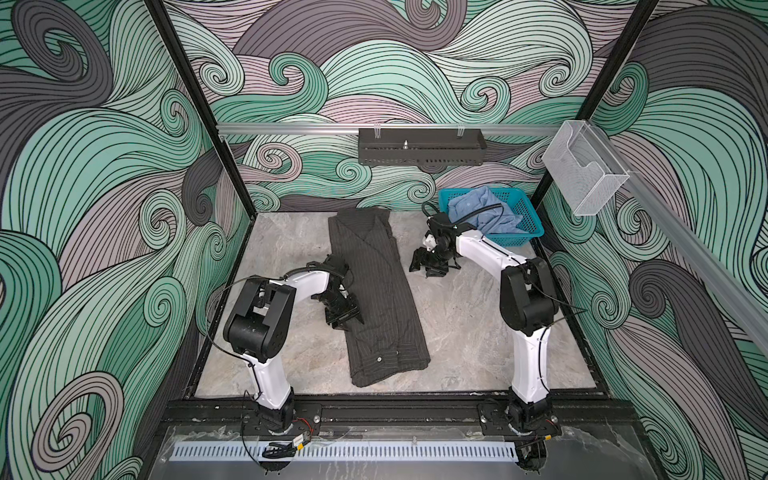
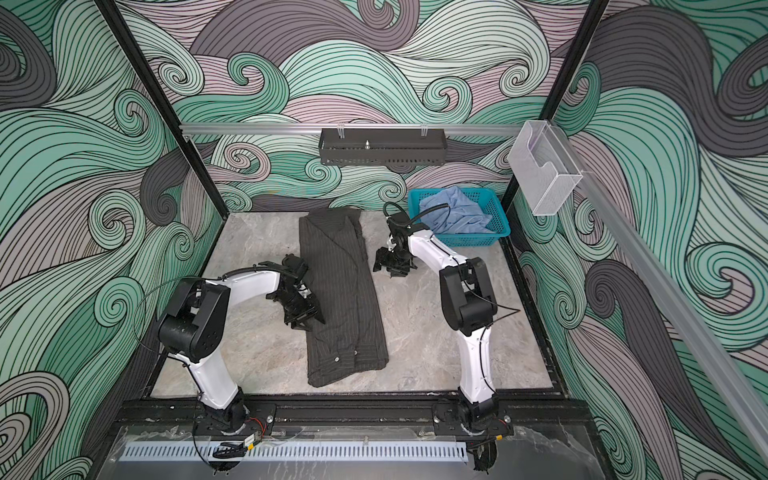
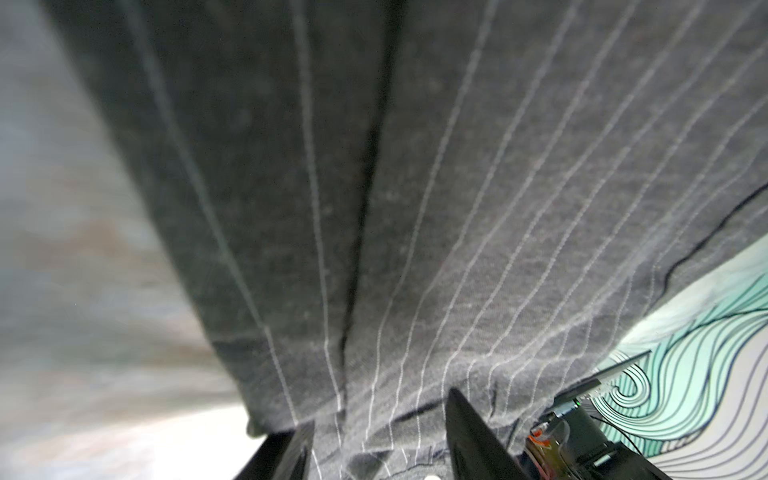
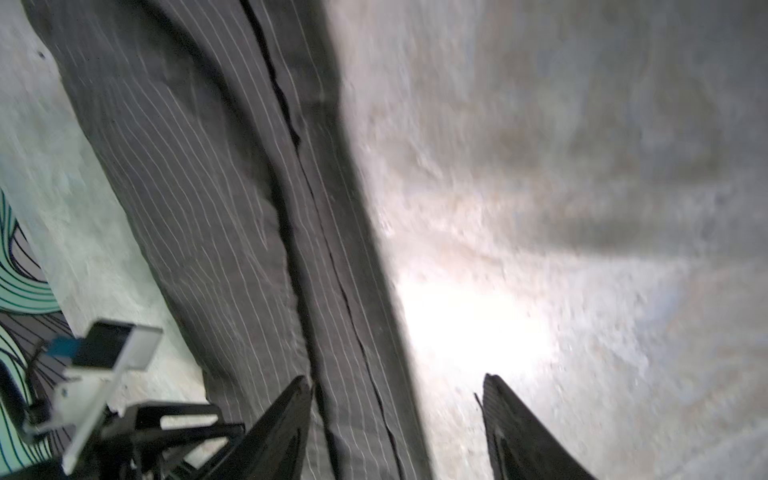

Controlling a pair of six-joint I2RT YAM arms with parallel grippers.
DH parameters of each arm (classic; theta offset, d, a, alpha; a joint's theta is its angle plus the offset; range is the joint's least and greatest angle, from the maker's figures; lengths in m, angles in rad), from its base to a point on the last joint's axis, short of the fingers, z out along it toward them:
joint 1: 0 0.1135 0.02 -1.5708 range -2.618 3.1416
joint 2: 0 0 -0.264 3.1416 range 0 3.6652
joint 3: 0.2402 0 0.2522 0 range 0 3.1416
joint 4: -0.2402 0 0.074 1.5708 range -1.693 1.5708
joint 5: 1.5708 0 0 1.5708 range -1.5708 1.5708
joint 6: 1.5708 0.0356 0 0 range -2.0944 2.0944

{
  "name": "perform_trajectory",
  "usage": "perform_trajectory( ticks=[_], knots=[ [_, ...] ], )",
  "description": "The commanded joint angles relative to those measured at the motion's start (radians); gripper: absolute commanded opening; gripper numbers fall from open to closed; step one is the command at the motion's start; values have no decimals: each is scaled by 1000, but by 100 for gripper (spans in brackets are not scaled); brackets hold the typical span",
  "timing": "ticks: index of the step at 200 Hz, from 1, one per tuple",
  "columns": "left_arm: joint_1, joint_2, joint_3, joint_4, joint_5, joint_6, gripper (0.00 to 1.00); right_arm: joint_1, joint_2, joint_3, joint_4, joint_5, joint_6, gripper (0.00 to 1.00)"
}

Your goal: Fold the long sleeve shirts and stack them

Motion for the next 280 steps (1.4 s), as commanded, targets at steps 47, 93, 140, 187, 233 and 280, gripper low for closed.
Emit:
perform_trajectory(
  ticks=[47,93,140,187,233,280],
  knots=[
    [0,-468,-123,-132,-78,10,70,115,-442,-552,160,-43,176,64],
    [-31,-921,-516,-17,-11,-280,75,230,-701,-825,260,3,353,64],
    [-76,-1192,-753,83,-4,-483,88,282,-700,-937,400,-61,368,70],
    [-115,-1185,-874,209,-19,-596,87,326,-656,-1000,545,-88,430,73],
    [-149,-1153,-935,322,-21,-655,86,347,-609,-1041,637,-117,474,75],
    [-184,-1092,-978,422,-34,-693,82,377,-525,-1048,736,-143,499,76]
  ],
)
